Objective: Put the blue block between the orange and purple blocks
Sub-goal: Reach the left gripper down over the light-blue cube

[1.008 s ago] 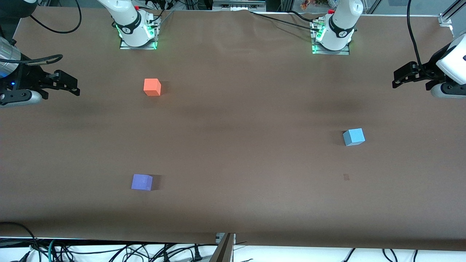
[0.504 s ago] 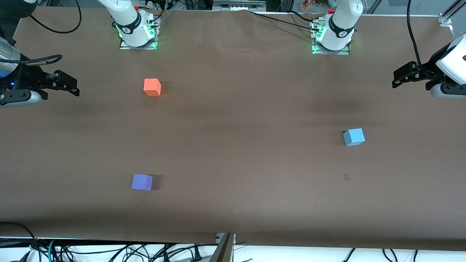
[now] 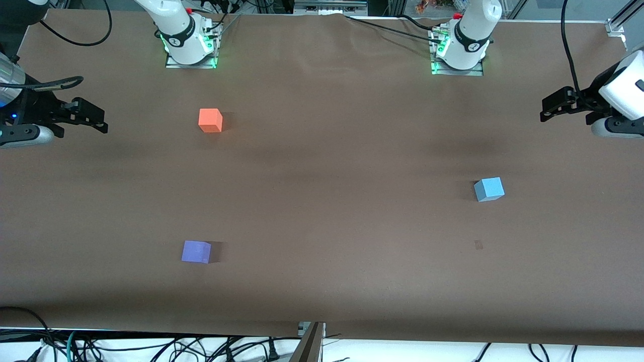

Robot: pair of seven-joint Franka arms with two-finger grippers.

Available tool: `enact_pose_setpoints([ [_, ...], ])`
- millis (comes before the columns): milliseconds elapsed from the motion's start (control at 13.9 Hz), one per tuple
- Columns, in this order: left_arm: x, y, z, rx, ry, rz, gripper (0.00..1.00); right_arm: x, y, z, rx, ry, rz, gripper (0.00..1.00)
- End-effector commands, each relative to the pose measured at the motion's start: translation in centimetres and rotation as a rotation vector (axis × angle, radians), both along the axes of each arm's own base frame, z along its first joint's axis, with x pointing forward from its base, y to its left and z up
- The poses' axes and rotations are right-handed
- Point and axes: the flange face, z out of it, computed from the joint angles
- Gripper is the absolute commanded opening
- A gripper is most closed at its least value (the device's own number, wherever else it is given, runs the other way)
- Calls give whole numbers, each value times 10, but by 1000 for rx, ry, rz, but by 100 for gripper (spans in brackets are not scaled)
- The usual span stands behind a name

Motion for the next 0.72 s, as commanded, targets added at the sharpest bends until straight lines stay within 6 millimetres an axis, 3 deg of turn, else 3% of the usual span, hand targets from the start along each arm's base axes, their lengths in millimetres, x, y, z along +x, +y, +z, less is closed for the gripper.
enact_pose_setpoints([
  [0, 4, 4, -8, -12, 30, 18, 100, 3, -4, 5, -2, -9, 9, 100],
  [288, 18, 3, -30, -15, 56, 16, 100, 3, -3, 5, -1, -9, 11, 100],
  [360, 25, 5, -48, -10, 86, 20, 100, 3, -3, 6, 0, -11, 12, 100],
  [504, 42, 2, -103, 8, 204, 11, 100, 3, -2, 6, 3, -11, 12, 100],
  [648, 44, 4, -111, 5, 209, 5, 100, 3, -1, 6, 4, -11, 14, 100],
])
